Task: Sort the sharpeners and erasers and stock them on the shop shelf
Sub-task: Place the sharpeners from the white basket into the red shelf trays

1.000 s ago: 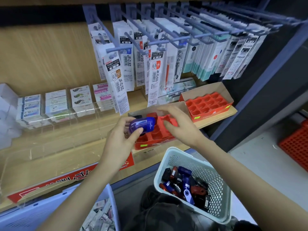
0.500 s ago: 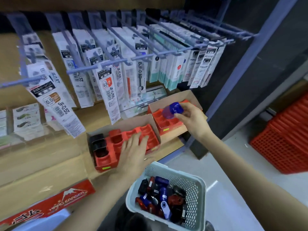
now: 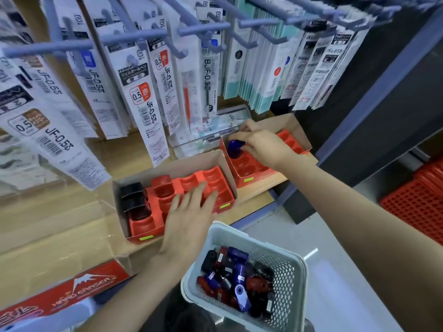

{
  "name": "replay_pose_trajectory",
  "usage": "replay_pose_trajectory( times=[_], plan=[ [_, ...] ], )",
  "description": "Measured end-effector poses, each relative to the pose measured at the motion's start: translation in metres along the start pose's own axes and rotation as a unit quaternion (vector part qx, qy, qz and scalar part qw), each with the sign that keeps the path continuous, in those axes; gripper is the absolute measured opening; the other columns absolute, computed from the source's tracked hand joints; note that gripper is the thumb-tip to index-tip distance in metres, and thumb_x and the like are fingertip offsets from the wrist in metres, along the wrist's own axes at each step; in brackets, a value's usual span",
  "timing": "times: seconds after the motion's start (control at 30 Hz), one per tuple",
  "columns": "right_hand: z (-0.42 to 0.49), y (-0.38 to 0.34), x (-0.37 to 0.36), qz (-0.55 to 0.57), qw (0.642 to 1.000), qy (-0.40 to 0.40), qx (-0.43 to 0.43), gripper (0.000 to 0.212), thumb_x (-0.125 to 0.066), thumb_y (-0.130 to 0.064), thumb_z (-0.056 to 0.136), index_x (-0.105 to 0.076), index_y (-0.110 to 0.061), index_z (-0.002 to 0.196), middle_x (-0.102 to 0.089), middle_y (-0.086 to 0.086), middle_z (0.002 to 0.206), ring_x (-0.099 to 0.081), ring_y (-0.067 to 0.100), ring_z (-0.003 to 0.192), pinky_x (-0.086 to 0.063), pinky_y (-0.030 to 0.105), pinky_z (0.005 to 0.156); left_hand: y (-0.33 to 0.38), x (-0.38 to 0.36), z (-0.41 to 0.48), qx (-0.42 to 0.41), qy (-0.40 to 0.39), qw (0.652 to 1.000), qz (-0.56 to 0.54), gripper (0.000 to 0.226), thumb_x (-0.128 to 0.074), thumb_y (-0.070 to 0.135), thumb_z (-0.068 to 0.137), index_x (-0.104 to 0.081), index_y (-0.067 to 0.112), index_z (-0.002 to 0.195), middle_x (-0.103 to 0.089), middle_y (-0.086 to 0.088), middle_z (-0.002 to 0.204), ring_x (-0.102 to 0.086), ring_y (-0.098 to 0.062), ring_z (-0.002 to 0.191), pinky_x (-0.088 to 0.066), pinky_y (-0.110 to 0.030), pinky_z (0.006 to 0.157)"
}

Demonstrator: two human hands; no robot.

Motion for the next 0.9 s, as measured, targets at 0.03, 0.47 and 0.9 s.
replay_pose_trajectory(
  times=[0.03, 0.47, 0.9],
  plan=[
    [-0.002, -0.004, -0.003, -0.019, 1.0, 0.021, -0.008, 0.042, -0.053, -0.003, 0.09, -0.055, -0.015, 0.13, -0.048, 0.013, 0.119, -0.057, 0.033, 0.096, -0.049, 0.045, 0.08, -0.001, 0.0, 0.001, 0.0, 0.001, 1.0, 0.001, 0.062, -0.088, 0.019, 0.059, -0.064, 0.016, 0.117, -0.06, -0.012, 0.124, -0.064, -0.026, 0.103, -0.049, -0.043, 0.089],
    [-0.119, -0.033, -0.02, 0.152, 0.936, 0.275, -0.157, 0.028, -0.04, 0.0, 0.086, -0.053, -0.004, 0.11, -0.054, 0.009, 0.107, -0.052, 0.021, 0.097, -0.043, 0.031, 0.08, 0.021, 0.029, -0.018, -0.141, 0.101, 0.971, -0.162, 0.029, -0.064, 0.016, 0.084, -0.063, 0.007, 0.112, -0.059, -0.01, 0.116, -0.062, -0.021, 0.09, -0.05, -0.033, 0.078],
    [-0.247, -0.032, -0.282, 0.248, 0.857, -0.2, -0.405, 0.044, -0.048, 0.003, 0.085, -0.047, -0.005, 0.128, -0.046, 0.016, 0.131, -0.046, 0.032, 0.119, -0.035, 0.031, 0.098, 0.023, -0.195, -0.075, 0.16, -0.395, 0.836, -0.347, 0.04, -0.062, 0.008, 0.088, -0.051, 0.01, 0.127, -0.05, -0.01, 0.133, -0.053, -0.024, 0.114, -0.044, -0.034, 0.095]
  ],
)
Point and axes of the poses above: each hand's wrist, its own z-axis towards the middle knuckle, its own x-axis out of the back of the hand, y = z × x, the point moved 1 cm from there along z, towards the middle knuckle
